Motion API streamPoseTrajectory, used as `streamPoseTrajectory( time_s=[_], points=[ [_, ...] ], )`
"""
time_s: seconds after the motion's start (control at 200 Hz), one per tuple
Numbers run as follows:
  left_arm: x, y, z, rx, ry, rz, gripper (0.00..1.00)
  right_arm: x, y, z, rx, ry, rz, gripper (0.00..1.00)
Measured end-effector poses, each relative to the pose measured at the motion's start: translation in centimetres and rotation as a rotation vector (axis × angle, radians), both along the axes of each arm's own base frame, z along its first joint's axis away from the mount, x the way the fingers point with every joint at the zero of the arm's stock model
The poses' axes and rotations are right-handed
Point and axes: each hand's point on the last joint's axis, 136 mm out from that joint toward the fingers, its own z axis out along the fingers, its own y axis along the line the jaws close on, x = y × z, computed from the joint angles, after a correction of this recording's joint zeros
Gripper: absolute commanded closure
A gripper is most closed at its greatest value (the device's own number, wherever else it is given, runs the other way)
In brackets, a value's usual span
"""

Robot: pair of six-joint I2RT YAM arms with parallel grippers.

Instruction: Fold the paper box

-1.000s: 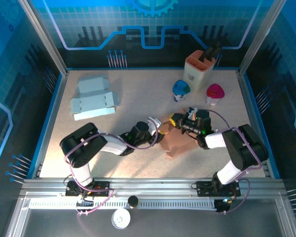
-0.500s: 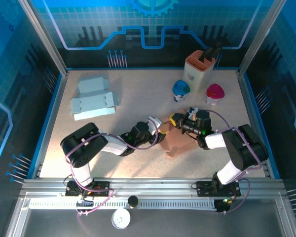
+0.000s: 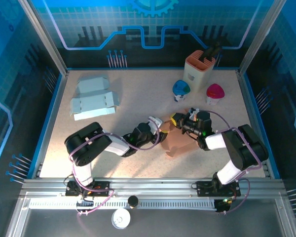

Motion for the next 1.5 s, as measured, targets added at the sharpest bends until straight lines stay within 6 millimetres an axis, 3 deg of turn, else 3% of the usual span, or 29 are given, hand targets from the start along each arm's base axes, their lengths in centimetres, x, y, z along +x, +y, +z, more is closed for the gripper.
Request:
streamPoseTrajectory(
  time_s=[0.59,0.76,0.86,1.501],
  points=[
    [0.9,-0.1,-0.1,0.019,-0.054,0.114,0.53,0.2,-0.3,-0.1,0.026,-0.003,-0.038,1.0],
    [0.7,-0.5,-0.1,0.009,-0.064,0.113,0.36,0.2,-0.3,-0.1,0.031,-0.002,-0.043,1.0],
    [0.5,-0.7,0.2,-0.002,-0.074,0.113,0.33,0.1,-0.3,-0.1,0.031,-0.002,-0.044,1.0],
    [2.0,-0.5,0.7,-0.005,-0.119,0.187,0.52,0.5,-0.6,-0.2,0.037,-0.004,-0.078,1.0]
  ],
)
